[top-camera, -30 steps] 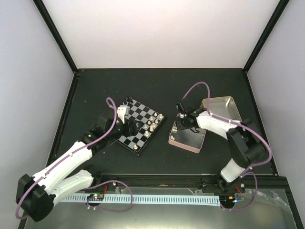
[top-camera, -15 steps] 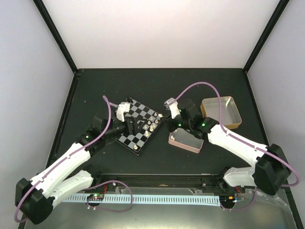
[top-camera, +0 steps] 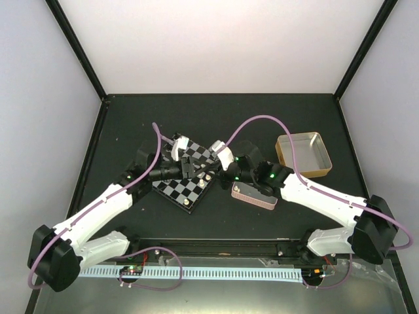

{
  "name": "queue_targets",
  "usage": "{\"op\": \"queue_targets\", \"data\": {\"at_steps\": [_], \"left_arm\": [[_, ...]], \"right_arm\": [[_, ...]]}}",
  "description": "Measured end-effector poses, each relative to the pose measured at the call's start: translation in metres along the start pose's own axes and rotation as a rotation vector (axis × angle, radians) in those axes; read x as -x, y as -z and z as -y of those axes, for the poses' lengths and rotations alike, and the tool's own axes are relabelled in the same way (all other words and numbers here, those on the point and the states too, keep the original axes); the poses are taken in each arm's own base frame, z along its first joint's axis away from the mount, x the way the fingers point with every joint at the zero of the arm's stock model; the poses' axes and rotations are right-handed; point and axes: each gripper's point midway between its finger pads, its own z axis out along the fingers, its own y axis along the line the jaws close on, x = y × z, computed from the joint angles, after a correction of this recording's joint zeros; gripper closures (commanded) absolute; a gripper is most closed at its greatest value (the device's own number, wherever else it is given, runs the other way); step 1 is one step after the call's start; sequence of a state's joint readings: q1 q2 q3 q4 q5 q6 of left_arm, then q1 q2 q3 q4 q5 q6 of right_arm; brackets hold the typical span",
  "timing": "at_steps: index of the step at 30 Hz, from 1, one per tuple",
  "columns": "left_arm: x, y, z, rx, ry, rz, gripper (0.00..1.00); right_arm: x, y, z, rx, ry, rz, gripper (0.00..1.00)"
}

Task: Set up the chess pieces on the board
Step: Place the chess piece on the chessboard.

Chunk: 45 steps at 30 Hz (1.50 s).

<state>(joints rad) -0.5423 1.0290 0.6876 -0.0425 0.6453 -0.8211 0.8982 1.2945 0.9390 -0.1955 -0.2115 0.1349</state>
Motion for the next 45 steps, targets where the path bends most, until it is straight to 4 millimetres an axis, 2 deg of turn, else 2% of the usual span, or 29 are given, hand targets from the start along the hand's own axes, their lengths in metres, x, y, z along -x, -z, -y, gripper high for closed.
{"op": "queue_targets", "data": {"at_steps": [9, 11, 14, 15, 19, 24, 28, 31, 35, 45], "left_arm": [[0.003, 0.002, -0.008, 0.028, 0.025, 0.011, 0.93], [0.003, 0.002, -0.011, 0.038, 0.029, 0.012, 0.98], [0.003, 0.001, -0.011, 0.037, 0.024, 0.011, 0.98], [0.003, 0.001, -0.01, 0.031, 0.013, 0.01, 0.99], [0.001, 0.004, -0.014, 0.061, -0.061, 0.009, 0.98], [-0.003, 0.017, -0.023, 0.143, -0.175, 0.025, 0.98], [-0.009, 0.023, -0.037, 0.22, -0.229, 0.035, 0.98], [-0.021, 0.021, -0.054, 0.292, -0.246, 0.016, 0.98], [-0.042, 0.016, -0.073, 0.395, -0.277, -0.022, 0.99], [-0.079, 0.001, -0.13, 0.627, -0.306, -0.144, 0.99]], "right_arm": [[0.005, -0.001, -0.001, 0.001, 0.003, 0.011, 0.89], [0.005, -0.001, -0.001, -0.004, 0.003, 0.013, 0.79], [0.004, -0.001, 0.001, -0.011, -0.005, 0.008, 0.5], [0.003, -0.001, 0.001, -0.014, -0.013, 0.005, 0.44], [-0.002, -0.001, 0.006, -0.044, -0.046, -0.017, 0.33], [-0.006, 0.013, 0.01, -0.075, -0.083, 0.018, 0.32], [0.002, 0.029, 0.027, -0.175, -0.129, 0.083, 0.32], [0.006, 0.035, 0.048, -0.279, -0.175, 0.114, 0.32], [0.0, 0.037, 0.071, -0.394, -0.238, 0.115, 0.31], [-0.008, 0.037, 0.086, -0.469, -0.305, 0.112, 0.31]]}}
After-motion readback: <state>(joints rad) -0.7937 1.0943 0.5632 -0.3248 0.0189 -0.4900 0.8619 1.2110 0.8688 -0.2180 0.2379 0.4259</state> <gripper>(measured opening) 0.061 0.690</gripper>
